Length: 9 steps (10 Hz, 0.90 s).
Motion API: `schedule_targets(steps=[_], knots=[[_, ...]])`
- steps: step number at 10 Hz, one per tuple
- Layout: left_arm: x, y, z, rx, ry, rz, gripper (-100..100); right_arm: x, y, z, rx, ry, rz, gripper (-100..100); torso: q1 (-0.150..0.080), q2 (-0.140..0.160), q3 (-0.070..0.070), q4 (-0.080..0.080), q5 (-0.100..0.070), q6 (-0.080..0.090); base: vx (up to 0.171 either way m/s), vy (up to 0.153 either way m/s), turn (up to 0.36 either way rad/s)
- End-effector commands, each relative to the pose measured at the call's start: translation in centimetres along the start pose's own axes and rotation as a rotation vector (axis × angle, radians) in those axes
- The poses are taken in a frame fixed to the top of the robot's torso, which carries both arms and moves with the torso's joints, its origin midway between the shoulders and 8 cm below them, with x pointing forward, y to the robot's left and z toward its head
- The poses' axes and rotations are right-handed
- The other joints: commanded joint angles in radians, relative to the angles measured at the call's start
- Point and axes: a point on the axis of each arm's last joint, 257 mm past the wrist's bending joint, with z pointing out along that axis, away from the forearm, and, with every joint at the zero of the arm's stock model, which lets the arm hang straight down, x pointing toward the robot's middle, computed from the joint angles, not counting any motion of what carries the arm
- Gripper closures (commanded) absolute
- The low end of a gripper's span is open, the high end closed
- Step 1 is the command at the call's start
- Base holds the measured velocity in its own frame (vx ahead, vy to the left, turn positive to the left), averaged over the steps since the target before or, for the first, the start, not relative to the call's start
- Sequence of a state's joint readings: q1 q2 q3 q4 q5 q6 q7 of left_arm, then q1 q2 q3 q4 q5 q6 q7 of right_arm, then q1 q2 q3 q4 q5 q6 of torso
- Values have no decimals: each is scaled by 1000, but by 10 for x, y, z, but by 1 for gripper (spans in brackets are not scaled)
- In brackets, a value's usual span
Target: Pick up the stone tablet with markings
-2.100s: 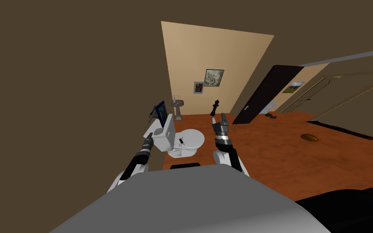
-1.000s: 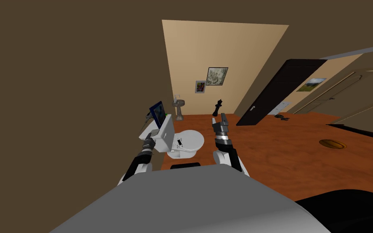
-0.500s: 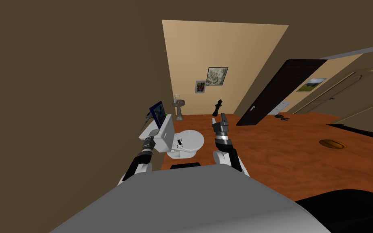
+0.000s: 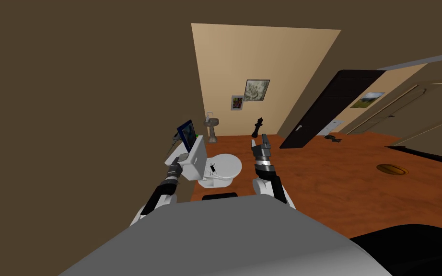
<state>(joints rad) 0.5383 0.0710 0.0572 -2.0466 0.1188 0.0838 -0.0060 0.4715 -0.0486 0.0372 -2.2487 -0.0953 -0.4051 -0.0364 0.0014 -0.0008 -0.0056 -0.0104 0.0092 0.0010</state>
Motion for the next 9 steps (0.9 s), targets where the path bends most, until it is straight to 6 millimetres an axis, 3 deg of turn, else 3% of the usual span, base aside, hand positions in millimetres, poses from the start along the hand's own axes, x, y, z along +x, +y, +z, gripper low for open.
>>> schedule_targets(steps=[1,3,7,8,9], knots=[[-2,-2,0,2,12,32,-100,0,0,0,0,0,0,0,0,0,0,0,0,0,-4,21,-17],[2,-4,1,8,25,90,-100,0,0,0,0,0,0,0,1,0,0,0,0,0,-28,74,-100],[8,-2,2,7,31,137,-100,0,0,0,0,0,0,0,11,3,2,1,3,0,-50,158,-121],[8,-1,2,7,32,141,0,0,0,0,0,0,0,0,5,1,1,0,1,0,-4,16,2],[5,-5,11,10,21,143,-100,0,0,0,0,0,0,0,1,0,0,0,0,0,-25,2,-70]])
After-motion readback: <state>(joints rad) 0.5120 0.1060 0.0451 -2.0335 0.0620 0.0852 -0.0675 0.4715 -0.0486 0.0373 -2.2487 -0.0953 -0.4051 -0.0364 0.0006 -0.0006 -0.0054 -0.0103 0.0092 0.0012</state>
